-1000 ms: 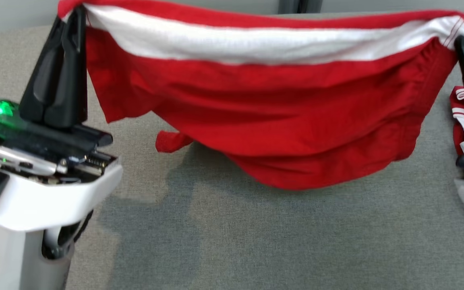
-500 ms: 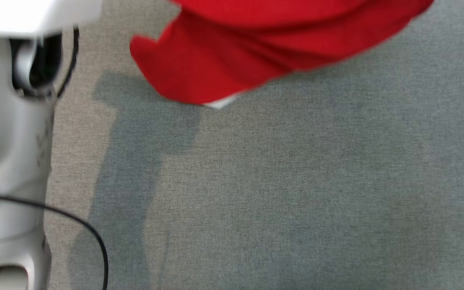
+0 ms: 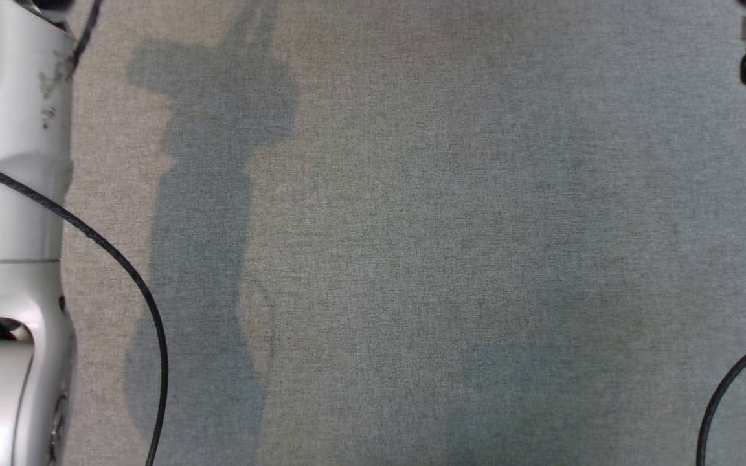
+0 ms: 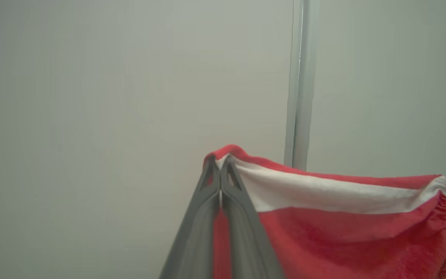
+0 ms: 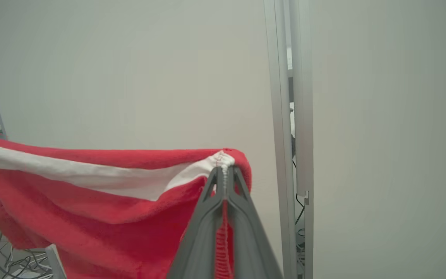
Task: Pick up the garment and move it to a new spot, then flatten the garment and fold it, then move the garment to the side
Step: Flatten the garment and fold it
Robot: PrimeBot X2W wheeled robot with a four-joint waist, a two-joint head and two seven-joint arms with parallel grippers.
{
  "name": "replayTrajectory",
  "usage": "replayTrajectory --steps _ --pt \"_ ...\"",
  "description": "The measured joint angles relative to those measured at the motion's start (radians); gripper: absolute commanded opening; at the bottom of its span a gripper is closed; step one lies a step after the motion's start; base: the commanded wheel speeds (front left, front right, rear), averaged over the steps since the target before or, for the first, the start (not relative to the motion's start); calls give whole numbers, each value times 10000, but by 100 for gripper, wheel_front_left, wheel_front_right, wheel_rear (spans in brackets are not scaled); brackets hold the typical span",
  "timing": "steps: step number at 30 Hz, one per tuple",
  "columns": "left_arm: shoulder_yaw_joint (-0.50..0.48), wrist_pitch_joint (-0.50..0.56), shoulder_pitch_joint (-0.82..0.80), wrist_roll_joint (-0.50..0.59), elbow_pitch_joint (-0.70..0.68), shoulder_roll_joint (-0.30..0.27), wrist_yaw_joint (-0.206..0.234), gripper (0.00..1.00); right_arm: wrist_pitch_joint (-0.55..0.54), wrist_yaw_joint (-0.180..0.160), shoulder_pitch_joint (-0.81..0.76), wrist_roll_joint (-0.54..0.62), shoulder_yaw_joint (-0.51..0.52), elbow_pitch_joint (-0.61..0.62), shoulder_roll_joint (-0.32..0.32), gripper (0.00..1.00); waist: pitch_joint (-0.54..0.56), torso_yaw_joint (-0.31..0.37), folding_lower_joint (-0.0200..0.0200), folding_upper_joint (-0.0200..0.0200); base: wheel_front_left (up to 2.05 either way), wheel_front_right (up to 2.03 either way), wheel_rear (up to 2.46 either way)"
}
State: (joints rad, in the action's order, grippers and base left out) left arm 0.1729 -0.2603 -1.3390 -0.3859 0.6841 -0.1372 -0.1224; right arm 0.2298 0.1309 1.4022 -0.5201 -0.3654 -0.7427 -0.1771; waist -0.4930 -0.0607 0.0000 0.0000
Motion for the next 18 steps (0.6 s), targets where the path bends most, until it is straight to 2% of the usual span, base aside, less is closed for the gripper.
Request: replayTrajectory --steps 5,11,14,18 --pt "-29 -13 919 -295 617 316 -42 0 115 0 -183 -410 -700 -1101 174 0 -212 -96 0 0 0 0 0" --pt "0 -12 2501 -558 734 552 -75 0 261 0 -1592 -982 -1586 -1404 67 0 -273 -110 0 0 0 0 0" --pt "15 -12 3533 -744 512 639 -75 0 282 0 -2630 -1225 -1998 -1131 -165 0 -236 -93 0 0 0 0 0" --pt "-123 -13 4858 -775 -268 677 -75 0 316 0 -4141 -1233 -1983 454 -543 0 -140 -94 0 0 0 0 0"
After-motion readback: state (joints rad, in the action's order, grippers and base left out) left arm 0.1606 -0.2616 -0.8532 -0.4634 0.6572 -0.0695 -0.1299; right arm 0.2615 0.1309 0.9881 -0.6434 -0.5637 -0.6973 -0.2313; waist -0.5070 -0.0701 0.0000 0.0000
